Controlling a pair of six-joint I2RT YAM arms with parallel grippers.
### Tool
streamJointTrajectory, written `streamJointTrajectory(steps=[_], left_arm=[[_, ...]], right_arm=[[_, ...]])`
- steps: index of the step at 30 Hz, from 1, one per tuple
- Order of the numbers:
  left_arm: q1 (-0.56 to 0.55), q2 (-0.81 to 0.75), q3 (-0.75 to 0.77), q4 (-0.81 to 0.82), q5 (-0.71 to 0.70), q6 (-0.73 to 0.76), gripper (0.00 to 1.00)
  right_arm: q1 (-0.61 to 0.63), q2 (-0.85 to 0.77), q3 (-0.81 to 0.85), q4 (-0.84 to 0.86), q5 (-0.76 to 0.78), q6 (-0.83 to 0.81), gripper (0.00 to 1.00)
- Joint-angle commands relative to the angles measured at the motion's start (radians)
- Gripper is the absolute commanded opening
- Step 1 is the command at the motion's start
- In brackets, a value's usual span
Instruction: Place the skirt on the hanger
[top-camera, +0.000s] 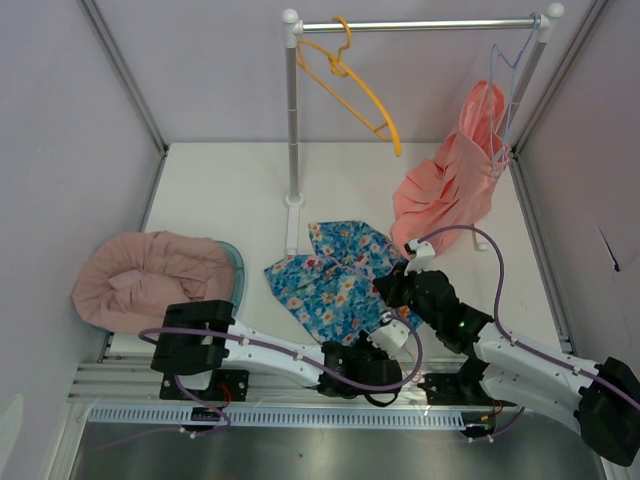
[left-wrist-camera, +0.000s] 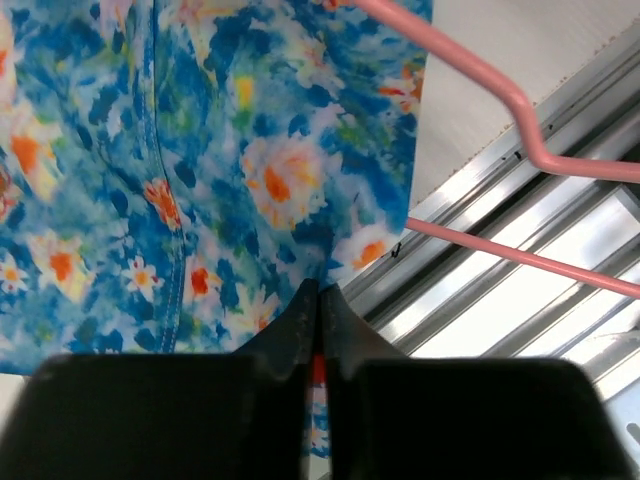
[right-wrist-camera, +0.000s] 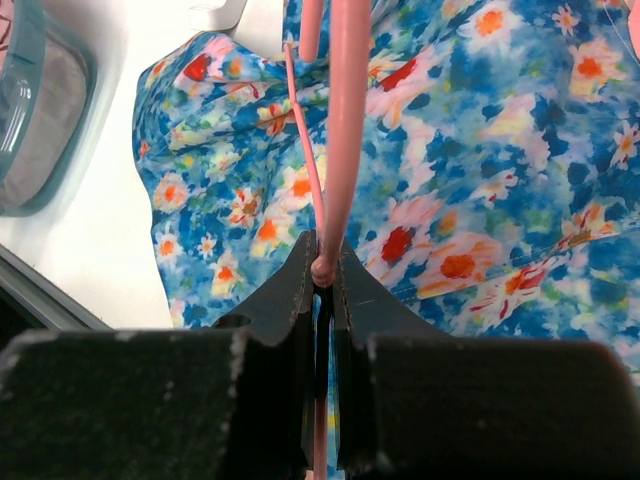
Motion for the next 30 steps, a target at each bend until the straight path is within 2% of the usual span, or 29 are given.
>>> streamJointTrajectory(steps=[1,13,20,26,30], left_arm=[[-0.025,-0.011,0.042,-0.003,-0.030,0.010,0.00],[-0.141,-0.081,0.022,-0.011,0.063,-0.004,0.00],[-0.143,-0.143,-0.004,-0.058,0.049,-0.048,0.00],[-0.135,-0.195,0.003,-0.073,0.043,-0.008,0.00],[-0.123,-0.213,0.017,-0.067,0.034,0.030,0.00]], right_arm=[[-0.012,0.020,0.036,0.022,0.009,-0.022,0.00],[-0.055,0.081,0.117,0.022,-0.008,-0.082,0.00],[-0.055,0.078,0.156,-0.005,-0.019,-0.094,0.00],[-0.039,0.038,0.202,-0.068,-0.014,-0.091,0.00],[0.020,0.041,0.252,-0.128,0.023,-0.094,0.00]])
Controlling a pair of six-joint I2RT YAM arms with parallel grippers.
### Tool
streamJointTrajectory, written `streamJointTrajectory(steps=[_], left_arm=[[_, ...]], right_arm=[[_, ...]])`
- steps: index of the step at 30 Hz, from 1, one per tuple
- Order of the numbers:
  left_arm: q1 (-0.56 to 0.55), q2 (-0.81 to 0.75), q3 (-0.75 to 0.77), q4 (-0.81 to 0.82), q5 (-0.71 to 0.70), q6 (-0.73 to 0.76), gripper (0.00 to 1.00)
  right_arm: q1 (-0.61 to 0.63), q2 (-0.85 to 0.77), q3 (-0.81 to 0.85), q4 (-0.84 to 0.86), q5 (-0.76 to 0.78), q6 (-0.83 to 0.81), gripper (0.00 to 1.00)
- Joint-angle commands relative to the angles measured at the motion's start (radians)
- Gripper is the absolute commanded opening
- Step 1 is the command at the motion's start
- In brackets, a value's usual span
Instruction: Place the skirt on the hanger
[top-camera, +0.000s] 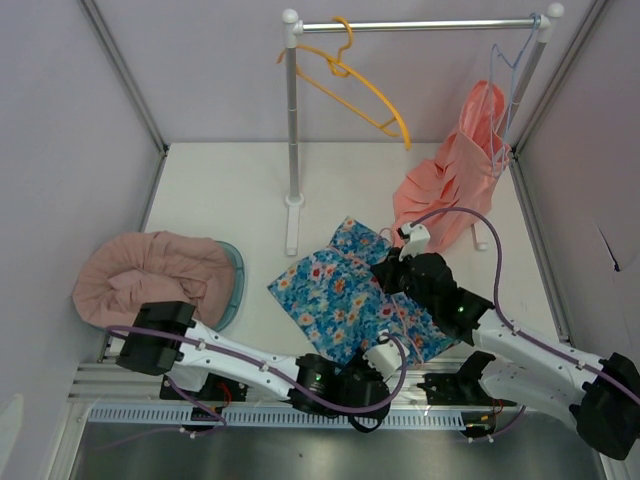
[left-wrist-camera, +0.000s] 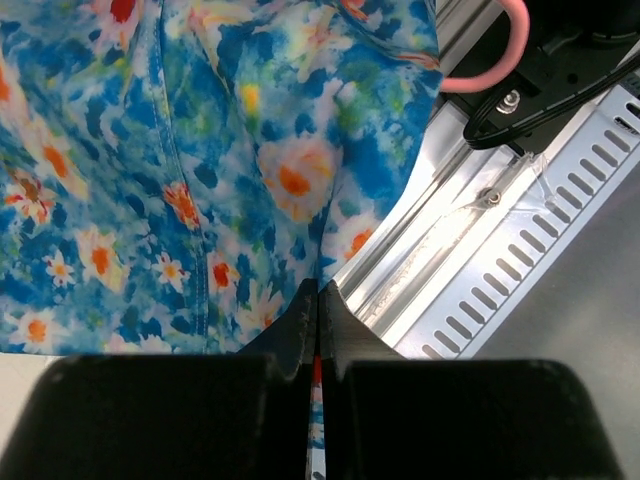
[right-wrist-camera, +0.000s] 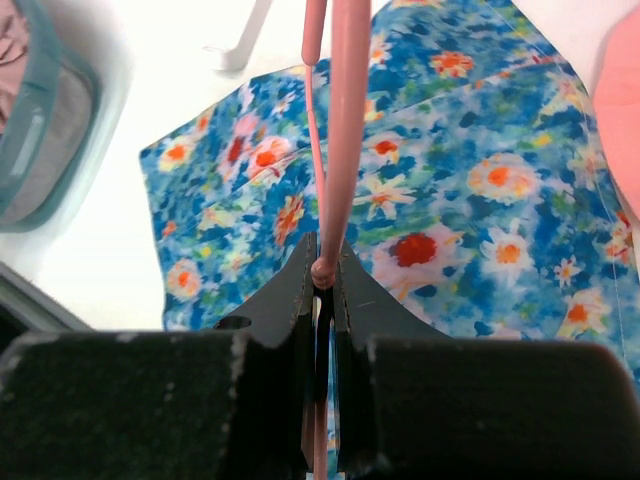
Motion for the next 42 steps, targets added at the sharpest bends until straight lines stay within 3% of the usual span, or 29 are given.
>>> streamJointTrajectory(steps=[1,17,18,19,21,22,24,29,33,42], left_arm=[[0.012,-0.052,0.028,0.002,-0.021,0.046,0.00],[0.003,-0.126,0.064,0.009,0.051,0.118,0.00],[-0.001,-0.135,0.057,0.007,0.052,0.115,0.03],[-0.004,-0.147,0.045,0.009,0.048,0.110,0.17],[-0.011,-0.196,0.039,0.006,0.023,0.092,0.30],[-0.011,-0.218,0.034,0.006,0.013,0.090,0.42],[-0.011,-0.293,0.031,0.002,-0.029,0.081,0.48],[-0.008,-0.443,0.063,-0.076,-0.145,0.055,0.52],[-0.006,-0.607,0.106,-0.259,-0.295,-0.066,0.51],[-0.006,-0.838,0.198,-0.425,-0.382,-0.091,0.48]], right_arm=[[0.070,-0.018,0.092,-0.017,0.059,-0.014,0.00],[0.130,-0.007,0.194,-0.132,0.108,-0.044,0.00],[0.128,-0.016,0.223,-0.142,0.107,-0.049,0.00],[0.128,-0.019,0.242,-0.156,0.107,-0.055,0.00],[0.128,-0.024,0.280,-0.207,0.107,-0.061,0.00],[0.128,-0.025,0.311,-0.219,0.107,-0.067,0.00],[0.130,-0.037,0.330,-0.247,0.108,-0.072,0.00],[0.127,-0.073,0.394,-0.325,0.165,-0.092,0.00],[0.082,-0.071,0.500,-0.448,0.199,-0.109,0.00],[-0.119,-0.067,0.632,-0.528,0.114,-0.135,0.00]])
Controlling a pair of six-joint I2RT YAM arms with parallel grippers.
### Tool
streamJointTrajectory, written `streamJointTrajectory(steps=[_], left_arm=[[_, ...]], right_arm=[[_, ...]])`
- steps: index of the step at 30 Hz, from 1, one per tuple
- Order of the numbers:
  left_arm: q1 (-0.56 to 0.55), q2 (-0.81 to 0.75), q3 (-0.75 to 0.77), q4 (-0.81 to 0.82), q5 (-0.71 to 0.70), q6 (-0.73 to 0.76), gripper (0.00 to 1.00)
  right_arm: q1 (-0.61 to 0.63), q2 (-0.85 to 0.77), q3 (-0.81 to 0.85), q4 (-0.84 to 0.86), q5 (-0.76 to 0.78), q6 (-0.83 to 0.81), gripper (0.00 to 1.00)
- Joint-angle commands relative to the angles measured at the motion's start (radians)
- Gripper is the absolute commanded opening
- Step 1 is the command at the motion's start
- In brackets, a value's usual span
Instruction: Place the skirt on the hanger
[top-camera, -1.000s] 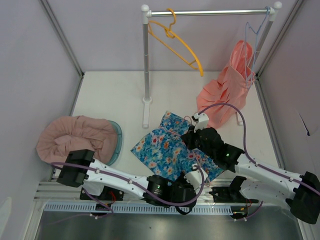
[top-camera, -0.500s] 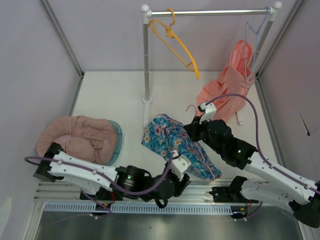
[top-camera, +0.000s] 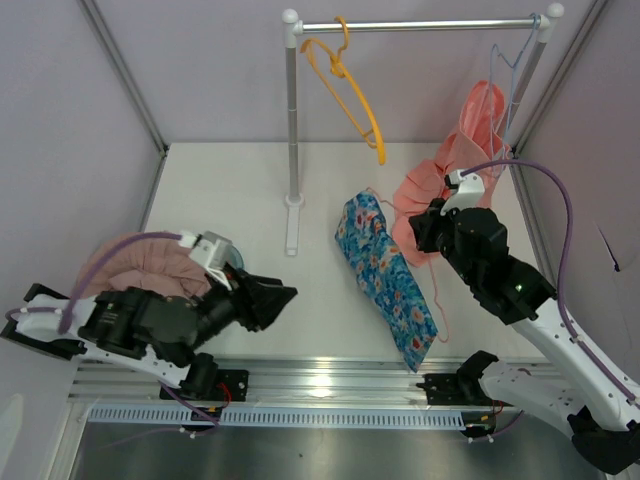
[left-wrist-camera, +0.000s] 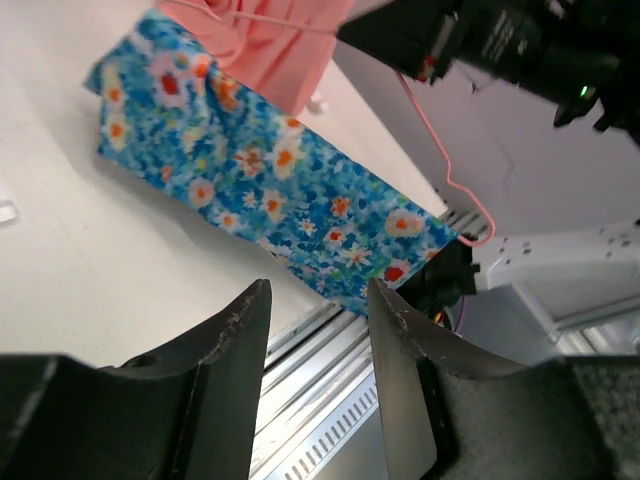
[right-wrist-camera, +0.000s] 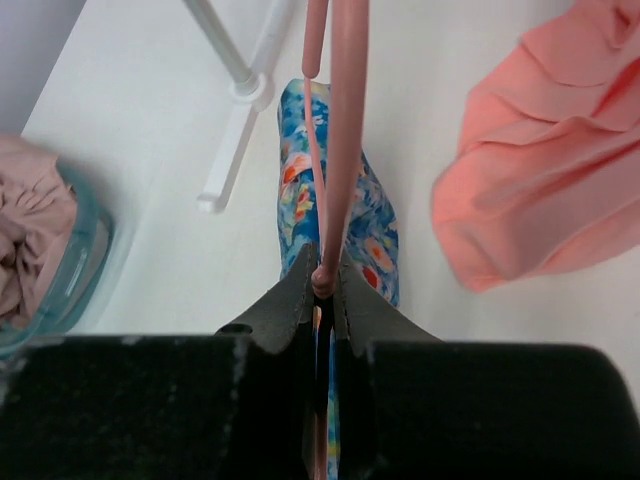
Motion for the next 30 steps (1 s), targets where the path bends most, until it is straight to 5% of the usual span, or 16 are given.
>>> streamJointTrajectory(steps=[1,18,30], left_arm=[[0.002,-0.033,0.068,-0.108,-0.085,-0.029,0.48],[0.002,-0.128,0.084,-0.088,-0.052,0.075,0.48],[0.002,-0.148,0.075,-0.117,-0.026,0.077,0.48]], right_arm=[[-0.053,-0.011,0.080,-0.013,-0.029,-0.026,0.00],[-0.532,0.371,0.539,0.140,-0.365,-0.058,0.00],[-0.649,0.629,0.796,0.362,-0.481,-0.049,0.00]])
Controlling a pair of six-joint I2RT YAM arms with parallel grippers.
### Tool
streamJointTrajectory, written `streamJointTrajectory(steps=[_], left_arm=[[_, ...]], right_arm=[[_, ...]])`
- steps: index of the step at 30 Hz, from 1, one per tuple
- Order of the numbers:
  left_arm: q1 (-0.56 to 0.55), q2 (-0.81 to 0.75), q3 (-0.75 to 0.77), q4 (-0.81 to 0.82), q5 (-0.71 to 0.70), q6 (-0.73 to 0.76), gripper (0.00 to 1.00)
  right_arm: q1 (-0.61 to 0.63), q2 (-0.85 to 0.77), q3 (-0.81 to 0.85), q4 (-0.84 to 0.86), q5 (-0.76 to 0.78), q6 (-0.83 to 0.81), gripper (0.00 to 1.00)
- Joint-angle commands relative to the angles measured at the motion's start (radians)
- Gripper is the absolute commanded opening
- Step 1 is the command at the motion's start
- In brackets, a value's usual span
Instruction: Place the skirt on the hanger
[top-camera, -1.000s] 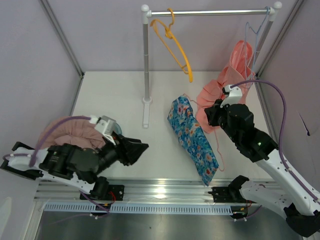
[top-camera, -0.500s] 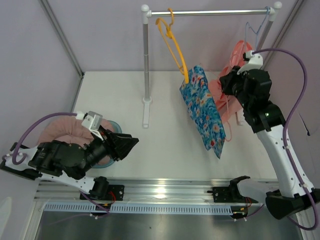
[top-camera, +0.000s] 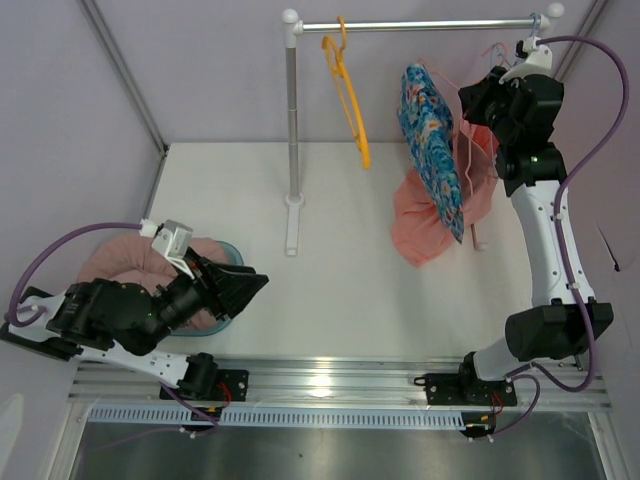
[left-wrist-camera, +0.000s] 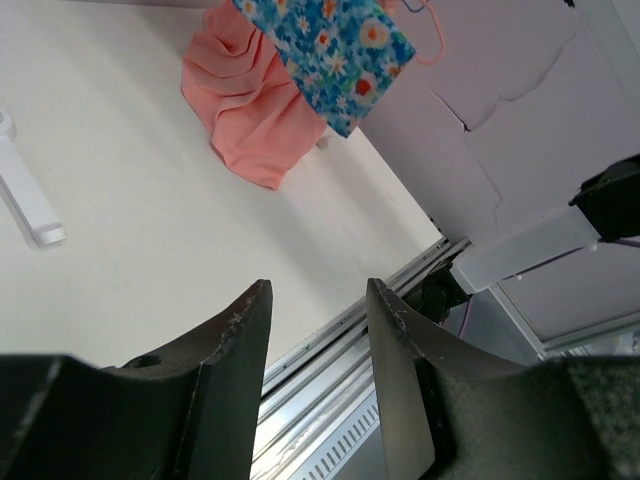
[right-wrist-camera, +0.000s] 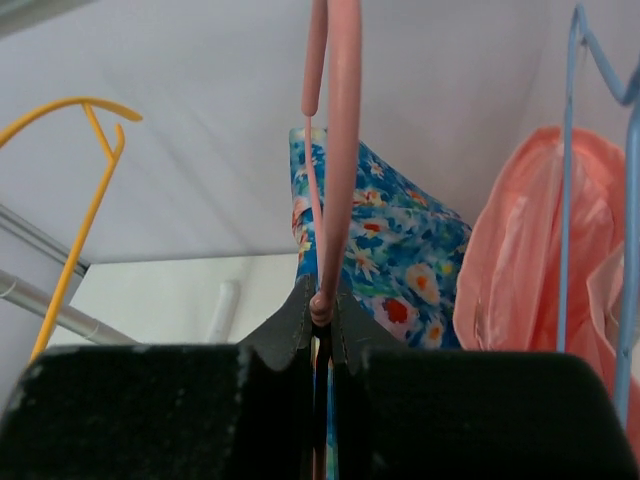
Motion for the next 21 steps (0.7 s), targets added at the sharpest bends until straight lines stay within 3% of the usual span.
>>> streamJointTrajectory(steps=[1,21], left_arm=[[0.002,-0.004,0.004,-0.014,0.011,0.017,0.48],[0.002,0.017,0.034,-0.062,0.016,-0.009,0.48]], right_arm=[[-0.001,0.007,0.118,0.165,-0.032,-0.007,0.00],[-0.016,0.343,0.597,0.008,0.027,-0.044,0.00]])
